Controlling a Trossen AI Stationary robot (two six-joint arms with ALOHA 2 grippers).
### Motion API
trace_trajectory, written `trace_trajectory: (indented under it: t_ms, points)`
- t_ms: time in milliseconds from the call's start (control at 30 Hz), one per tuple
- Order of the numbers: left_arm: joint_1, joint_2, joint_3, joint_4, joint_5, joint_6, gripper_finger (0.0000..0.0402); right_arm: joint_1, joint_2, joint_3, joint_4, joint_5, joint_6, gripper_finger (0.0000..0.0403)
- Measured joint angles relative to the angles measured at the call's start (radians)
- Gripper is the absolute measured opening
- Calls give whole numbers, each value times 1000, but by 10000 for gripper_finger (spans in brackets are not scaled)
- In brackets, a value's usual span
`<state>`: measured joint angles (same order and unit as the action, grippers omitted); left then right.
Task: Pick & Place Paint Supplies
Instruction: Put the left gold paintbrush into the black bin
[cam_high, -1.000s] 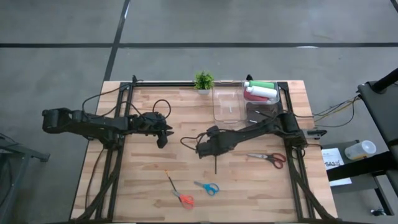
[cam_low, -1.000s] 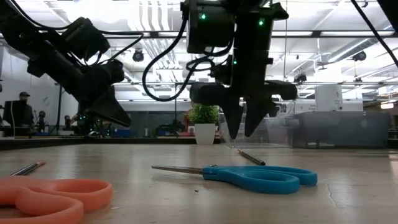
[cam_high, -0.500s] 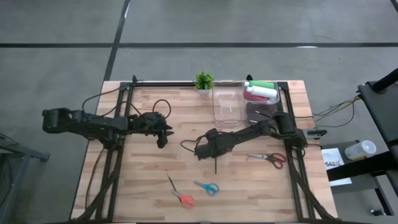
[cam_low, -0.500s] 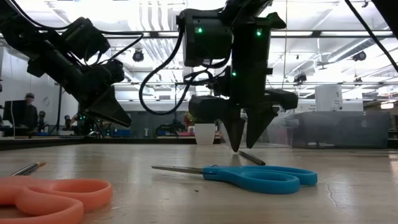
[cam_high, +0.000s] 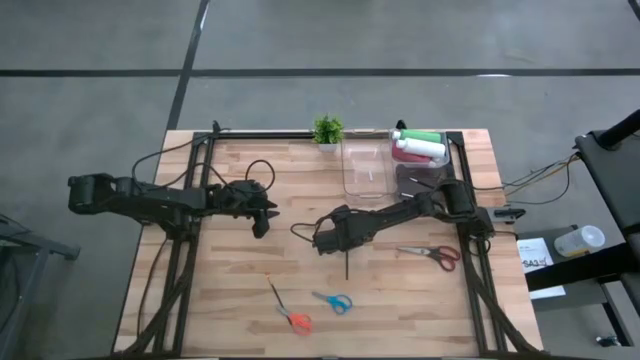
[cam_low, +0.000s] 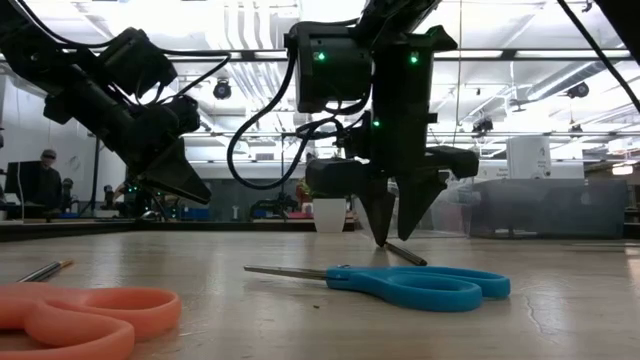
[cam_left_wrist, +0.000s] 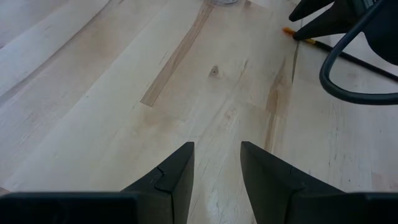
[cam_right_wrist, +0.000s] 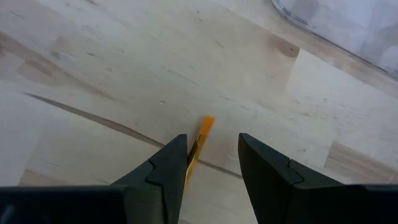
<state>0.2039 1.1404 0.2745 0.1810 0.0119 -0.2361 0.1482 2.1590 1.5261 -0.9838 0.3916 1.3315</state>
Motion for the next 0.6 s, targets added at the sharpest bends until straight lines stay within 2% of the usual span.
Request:
trace_trajectory:
  t_ms: [267,600]
  points:
    - [0,0,0,0,0,0,138,0,0,-1,3,-5,-3,133]
    - [1,0,0,0,0,0,138,-1,1,-2,20,-20,-30,39]
